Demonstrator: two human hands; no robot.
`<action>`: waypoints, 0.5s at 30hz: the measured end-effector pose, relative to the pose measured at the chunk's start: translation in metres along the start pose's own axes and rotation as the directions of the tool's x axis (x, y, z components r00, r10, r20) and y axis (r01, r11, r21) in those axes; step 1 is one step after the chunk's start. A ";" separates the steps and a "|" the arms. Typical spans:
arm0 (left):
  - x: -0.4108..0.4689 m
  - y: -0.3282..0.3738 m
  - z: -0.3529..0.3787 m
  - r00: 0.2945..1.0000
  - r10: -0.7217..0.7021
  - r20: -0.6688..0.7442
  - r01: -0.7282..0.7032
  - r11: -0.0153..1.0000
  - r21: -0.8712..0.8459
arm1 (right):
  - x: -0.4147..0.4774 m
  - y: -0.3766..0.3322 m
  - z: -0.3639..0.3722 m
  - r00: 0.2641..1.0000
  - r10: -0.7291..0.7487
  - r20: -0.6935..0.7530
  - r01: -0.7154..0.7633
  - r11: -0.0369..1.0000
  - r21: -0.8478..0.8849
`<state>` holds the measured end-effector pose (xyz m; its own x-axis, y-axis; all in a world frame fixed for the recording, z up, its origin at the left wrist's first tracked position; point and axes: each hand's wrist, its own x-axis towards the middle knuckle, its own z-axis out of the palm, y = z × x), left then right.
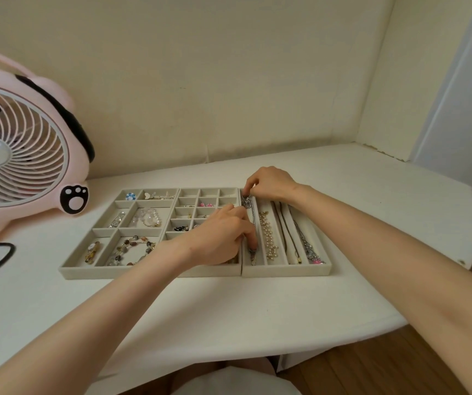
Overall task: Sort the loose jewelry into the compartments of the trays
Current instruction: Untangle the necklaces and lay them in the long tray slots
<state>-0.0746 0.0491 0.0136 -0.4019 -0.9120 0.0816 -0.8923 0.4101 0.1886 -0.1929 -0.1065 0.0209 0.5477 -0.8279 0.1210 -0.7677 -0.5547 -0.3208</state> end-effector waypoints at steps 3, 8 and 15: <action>0.000 0.000 0.000 1.000 0.002 -0.003 -0.002 1.000 -0.005 | -0.001 0.002 -0.003 0.998 0.001 -0.059 0.002 0.999 0.054; 0.001 0.001 0.000 1.000 0.002 -0.009 -0.002 1.000 -0.009 | -0.004 0.002 0.000 0.999 -0.015 0.043 0.012 0.997 0.075; 0.001 0.000 0.000 1.000 0.005 -0.006 -0.005 1.000 -0.010 | -0.004 0.003 -0.009 0.996 0.019 -0.083 -0.012 0.996 0.091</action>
<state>-0.0750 0.0480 0.0138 -0.4056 -0.9098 0.0882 -0.8880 0.4151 0.1978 -0.2003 -0.1053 0.0280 0.5033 -0.8425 0.1920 -0.7409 -0.5351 -0.4059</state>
